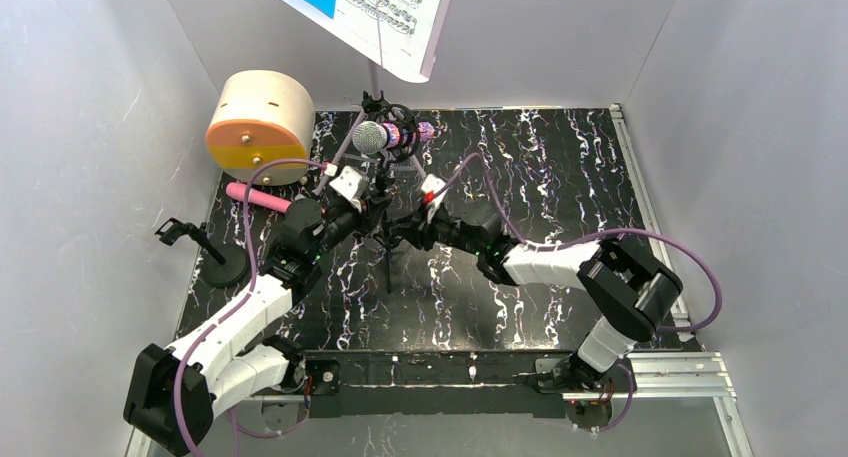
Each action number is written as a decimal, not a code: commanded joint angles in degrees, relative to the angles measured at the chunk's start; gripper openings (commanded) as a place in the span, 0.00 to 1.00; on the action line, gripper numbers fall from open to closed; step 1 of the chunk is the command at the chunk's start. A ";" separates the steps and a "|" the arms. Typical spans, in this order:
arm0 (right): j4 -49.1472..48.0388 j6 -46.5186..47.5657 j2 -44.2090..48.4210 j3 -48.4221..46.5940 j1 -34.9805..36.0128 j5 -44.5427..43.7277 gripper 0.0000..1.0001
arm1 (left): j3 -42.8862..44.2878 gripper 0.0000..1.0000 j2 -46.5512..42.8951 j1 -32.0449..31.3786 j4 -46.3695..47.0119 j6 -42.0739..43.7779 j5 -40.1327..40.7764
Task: Pack up the instrument practice props
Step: Unscrew the knob on the microphone stand.
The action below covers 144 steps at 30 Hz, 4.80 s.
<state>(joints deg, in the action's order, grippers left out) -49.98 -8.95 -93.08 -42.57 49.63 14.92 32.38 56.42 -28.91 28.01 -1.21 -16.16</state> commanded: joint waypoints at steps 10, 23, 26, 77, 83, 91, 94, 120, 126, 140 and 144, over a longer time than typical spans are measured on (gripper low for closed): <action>-5.98 76.28 -5.66 0.84 13.71 -24.91 0.01 | -2.06 0.00 0.23 -1.59 -7.53 -3.42 -6.42; -24.41 93.88 -11.39 4.94 17.82 -32.69 0.11 | -2.15 0.00 -0.52 -1.59 -7.74 -3.53 -5.26; -18.70 82.32 -8.71 4.36 17.96 -32.00 0.35 | -2.08 0.00 -0.40 -1.59 -7.80 -3.53 -5.19; -27.54 -45.36 -10.28 3.16 -7.73 12.10 0.29 | -1.97 0.00 -0.35 -1.59 -7.37 -3.31 -6.07; -21.89 -39.26 -8.58 1.82 -7.76 14.04 0.01 | -1.97 0.00 -0.31 -1.59 -7.40 -3.27 -6.09; -8.16 -19.37 -3.10 -0.16 -6.74 13.71 0.01 | -1.98 0.00 -0.09 -1.59 -7.36 -3.44 -6.27; -2.56 -5.98 -1.30 -0.41 -4.33 9.89 0.01 | -1.94 0.00 0.05 -1.59 -7.29 -3.51 -6.35; -34.58 107.86 -17.02 8.70 17.29 -35.33 0.01 | -2.07 0.00 -0.06 -1.59 -7.01 -3.80 -6.18; -34.17 95.12 -13.72 9.25 18.49 -36.92 0.33 | -2.06 0.00 -0.13 -1.59 -7.04 -3.71 -6.36; -13.28 42.78 9.55 10.38 16.22 -23.81 0.73 | -2.14 0.00 0.09 -1.59 -6.74 -3.62 -6.93; -13.83 27.97 14.48 9.95 14.17 -20.92 0.74 | -2.23 0.00 0.22 -1.59 -6.54 -3.62 -7.14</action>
<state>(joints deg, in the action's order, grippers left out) -62.87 39.27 -83.53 -32.60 65.69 -10.11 31.51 56.18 -29.87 24.97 -2.39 -20.58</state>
